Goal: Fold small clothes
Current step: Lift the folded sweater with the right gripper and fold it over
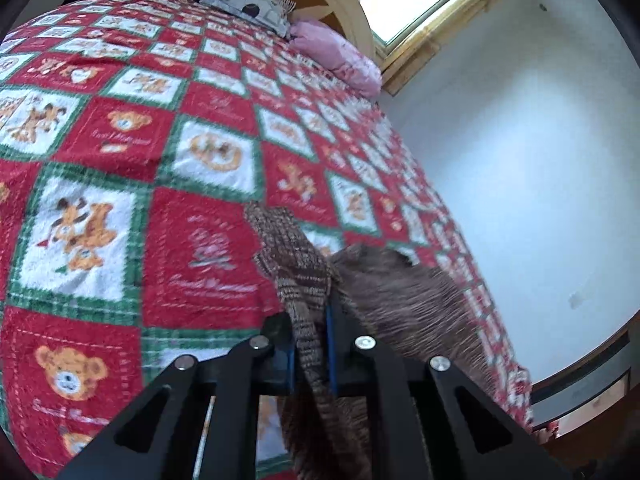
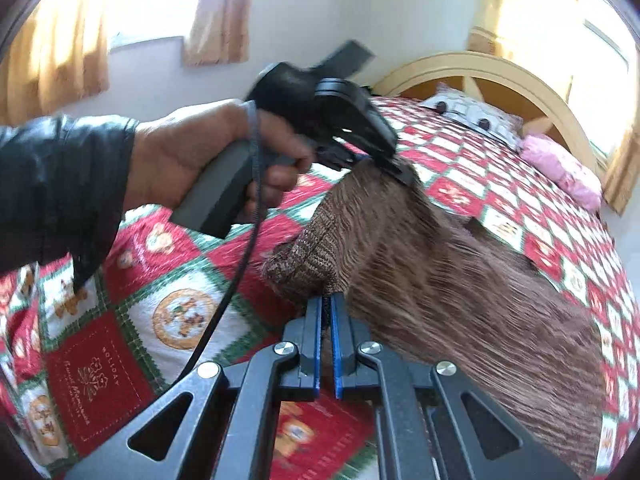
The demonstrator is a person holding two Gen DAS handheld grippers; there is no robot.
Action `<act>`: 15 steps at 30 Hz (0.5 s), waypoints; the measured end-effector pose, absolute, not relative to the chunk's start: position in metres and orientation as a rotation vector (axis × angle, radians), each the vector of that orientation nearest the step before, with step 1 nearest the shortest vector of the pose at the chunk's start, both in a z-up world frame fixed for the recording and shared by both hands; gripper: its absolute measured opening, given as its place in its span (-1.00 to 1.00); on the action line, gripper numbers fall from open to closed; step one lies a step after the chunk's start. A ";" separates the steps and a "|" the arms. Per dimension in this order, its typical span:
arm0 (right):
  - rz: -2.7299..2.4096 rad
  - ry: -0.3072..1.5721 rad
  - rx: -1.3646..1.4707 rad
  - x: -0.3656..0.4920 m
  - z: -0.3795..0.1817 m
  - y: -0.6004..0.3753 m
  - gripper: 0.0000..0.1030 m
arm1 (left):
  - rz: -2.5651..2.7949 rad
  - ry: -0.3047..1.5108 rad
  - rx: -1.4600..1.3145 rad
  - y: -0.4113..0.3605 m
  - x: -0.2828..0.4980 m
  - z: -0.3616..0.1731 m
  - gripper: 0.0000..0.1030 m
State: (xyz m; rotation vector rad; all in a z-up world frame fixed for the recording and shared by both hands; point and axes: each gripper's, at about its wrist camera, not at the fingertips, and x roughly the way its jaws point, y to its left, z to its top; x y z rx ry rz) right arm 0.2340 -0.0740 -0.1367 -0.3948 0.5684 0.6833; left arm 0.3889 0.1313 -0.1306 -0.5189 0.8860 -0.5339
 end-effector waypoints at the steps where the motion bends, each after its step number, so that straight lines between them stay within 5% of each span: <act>1: 0.677 0.568 -0.371 0.236 -0.134 -0.082 -0.93 | -0.540 0.879 -0.526 0.128 0.390 -0.127 -0.78; 15: 0.576 0.522 -0.153 0.239 -0.100 -0.179 -0.94 | -0.635 0.818 -0.483 0.050 0.395 -0.079 -0.78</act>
